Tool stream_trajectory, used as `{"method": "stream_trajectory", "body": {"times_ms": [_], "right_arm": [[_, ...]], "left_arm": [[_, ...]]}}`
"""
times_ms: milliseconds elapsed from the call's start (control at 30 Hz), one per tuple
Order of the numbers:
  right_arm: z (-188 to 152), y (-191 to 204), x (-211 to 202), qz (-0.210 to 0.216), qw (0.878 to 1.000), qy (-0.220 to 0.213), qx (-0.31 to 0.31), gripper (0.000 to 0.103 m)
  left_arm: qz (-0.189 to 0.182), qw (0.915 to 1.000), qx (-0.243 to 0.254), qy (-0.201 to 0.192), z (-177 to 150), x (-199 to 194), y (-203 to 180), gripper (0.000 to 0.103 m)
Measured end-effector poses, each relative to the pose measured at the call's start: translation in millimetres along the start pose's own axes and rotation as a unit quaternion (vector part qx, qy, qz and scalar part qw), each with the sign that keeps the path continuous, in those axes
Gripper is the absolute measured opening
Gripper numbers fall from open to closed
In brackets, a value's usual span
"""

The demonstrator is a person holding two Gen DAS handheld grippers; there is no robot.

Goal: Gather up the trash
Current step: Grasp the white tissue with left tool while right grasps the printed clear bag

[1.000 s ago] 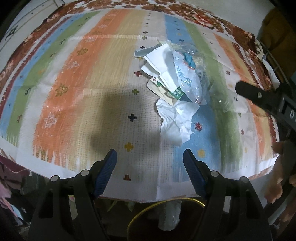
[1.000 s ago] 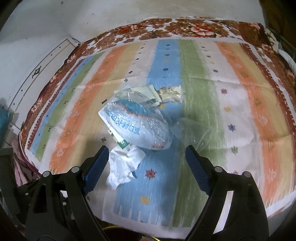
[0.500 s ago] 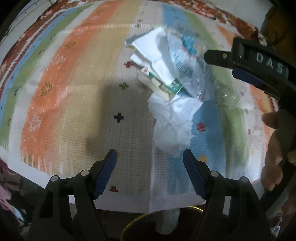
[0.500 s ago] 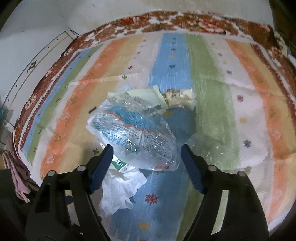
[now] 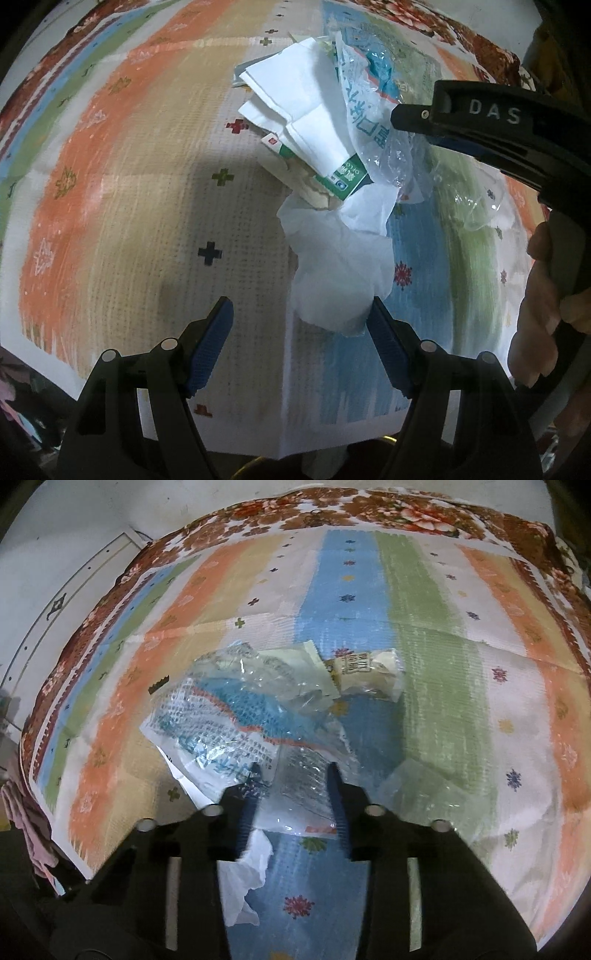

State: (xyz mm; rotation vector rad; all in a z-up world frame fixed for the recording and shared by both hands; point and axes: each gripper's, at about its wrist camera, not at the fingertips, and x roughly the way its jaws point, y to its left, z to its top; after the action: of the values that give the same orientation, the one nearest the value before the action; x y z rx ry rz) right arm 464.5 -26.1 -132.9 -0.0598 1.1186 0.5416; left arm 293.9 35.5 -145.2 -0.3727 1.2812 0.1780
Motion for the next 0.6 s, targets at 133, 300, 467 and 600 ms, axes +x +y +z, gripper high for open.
{"method": "stream_trajectory", "body": {"times_ms": [133,300,467,600], "right_arm": [[2.0,3.1,3.0,0.005,1.0,0.001,-0.001,0.008],[1.6,2.7,-4.7,0.0,1.0,-0.013,-0.002,0.003],[-2.0,-2.5,-15.8,-0.006,1.0,-0.024,0.001,0.002],[-5.6,-9.4,-24.8,-0.01,1.0,-0.029,0.004,0.001]], "left_arm": [[0.002,1.0,0.004,-0.005,1.6,2.8,-4.0,0.067],[0.017,0.9996,0.016,0.017,3.1,11.1,-9.1,0.027],[0.026,0.9991,0.019,0.028,2.9,11.9,-7.3,0.009],[0.026,0.9994,0.007,0.024,5.4,7.9,-2.2,0.006]]}}
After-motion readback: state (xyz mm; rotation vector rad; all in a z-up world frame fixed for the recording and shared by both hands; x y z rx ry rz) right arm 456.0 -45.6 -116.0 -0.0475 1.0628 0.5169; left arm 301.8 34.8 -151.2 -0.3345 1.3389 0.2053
